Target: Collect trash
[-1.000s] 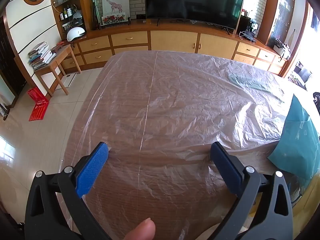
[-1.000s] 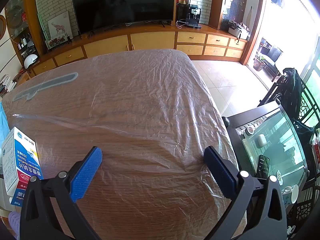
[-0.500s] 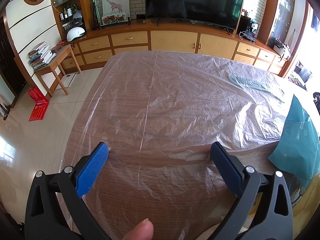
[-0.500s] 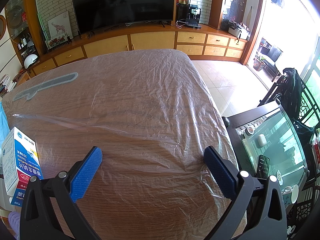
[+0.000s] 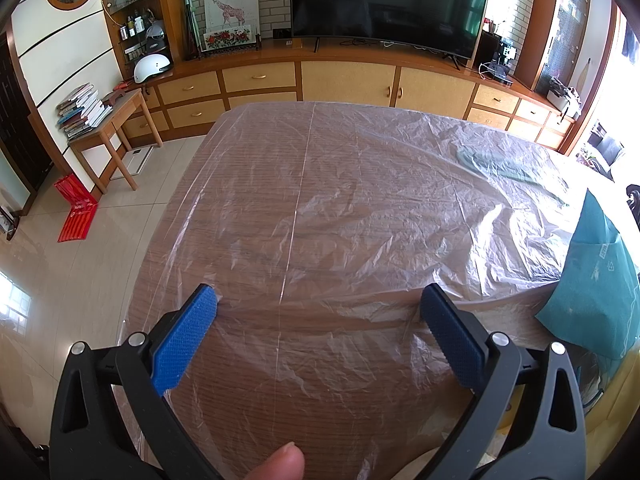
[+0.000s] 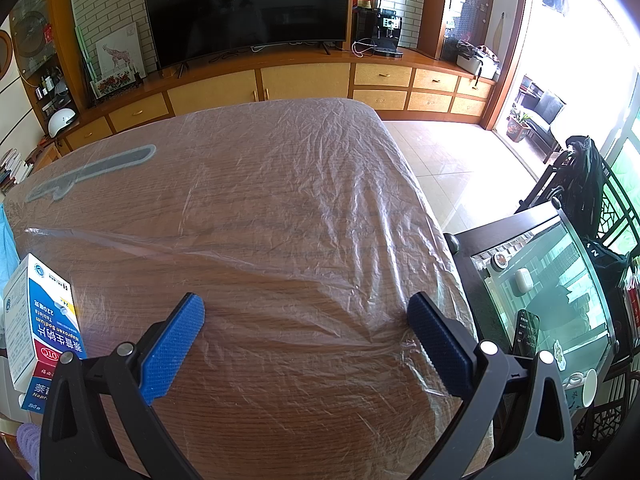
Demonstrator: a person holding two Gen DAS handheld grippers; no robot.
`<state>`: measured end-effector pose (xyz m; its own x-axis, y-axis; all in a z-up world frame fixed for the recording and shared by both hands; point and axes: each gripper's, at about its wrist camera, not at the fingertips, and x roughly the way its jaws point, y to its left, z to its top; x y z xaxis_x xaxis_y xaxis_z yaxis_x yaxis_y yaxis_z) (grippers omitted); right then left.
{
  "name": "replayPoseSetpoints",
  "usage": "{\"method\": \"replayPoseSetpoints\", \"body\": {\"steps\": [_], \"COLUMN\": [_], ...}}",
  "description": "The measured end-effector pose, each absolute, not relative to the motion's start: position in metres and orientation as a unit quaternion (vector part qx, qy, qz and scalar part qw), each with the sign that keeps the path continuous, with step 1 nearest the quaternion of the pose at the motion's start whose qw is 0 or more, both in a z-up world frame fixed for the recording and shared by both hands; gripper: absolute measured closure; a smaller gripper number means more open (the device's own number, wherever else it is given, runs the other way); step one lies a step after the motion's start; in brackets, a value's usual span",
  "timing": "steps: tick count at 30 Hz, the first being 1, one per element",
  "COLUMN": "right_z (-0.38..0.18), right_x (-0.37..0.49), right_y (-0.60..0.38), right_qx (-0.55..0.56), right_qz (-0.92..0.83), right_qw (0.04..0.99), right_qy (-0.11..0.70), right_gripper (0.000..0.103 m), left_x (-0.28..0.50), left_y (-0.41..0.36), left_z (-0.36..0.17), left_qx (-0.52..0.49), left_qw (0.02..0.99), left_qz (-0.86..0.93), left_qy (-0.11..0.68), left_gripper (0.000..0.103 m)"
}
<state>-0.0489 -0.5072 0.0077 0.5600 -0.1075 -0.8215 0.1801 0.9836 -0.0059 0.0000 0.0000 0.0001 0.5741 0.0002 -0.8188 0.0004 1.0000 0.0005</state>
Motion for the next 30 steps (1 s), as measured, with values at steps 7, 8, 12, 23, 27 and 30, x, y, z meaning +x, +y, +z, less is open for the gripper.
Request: {"method": "replayPoseSetpoints", "body": {"steps": [7,8,12,23,27,30], "right_z": [0.008,0.008,0.008,0.008,0.034,0.063], "right_x": [-0.049,-0.049,-0.049,-0.047,-0.063,-0.081], "right_y": [-0.507,-0.508,-0.507,-0.511,-0.512,-0.498], "right_qx": [0.039,0.039,0.039,0.044,0.082,0.069], "right_qz": [-0.081,-0.081,-0.082,-0.086,-0.106,-0.099], "right_qw": [0.882,0.882,0.882,0.872,0.878,0.888], "right_qy": [0.462,0.462,0.462,0.481,0.46,0.445], "right_gripper": [0.004,0.004,0.004,0.004,0.004,0.004], "left_x": [0.0,0.0,0.0,-0.003,-0.022,-0.046], "left_y": [0.0,0.0,0.0,0.003,0.011,0.006], "left_z": [0.0,0.0,0.0,0.008,0.042,0.053], "left_qx": [0.0,0.0,0.0,0.0,0.0,0.009], "left_qw": [0.887,0.887,0.887,0.888,0.902,0.905], "left_qz": [0.0,0.0,0.0,-0.011,-0.019,-0.044], "left_qy": [0.461,0.461,0.461,0.46,0.431,0.423], "left_gripper": [0.001,0.001,0.001,0.002,0.002,0.002]}}
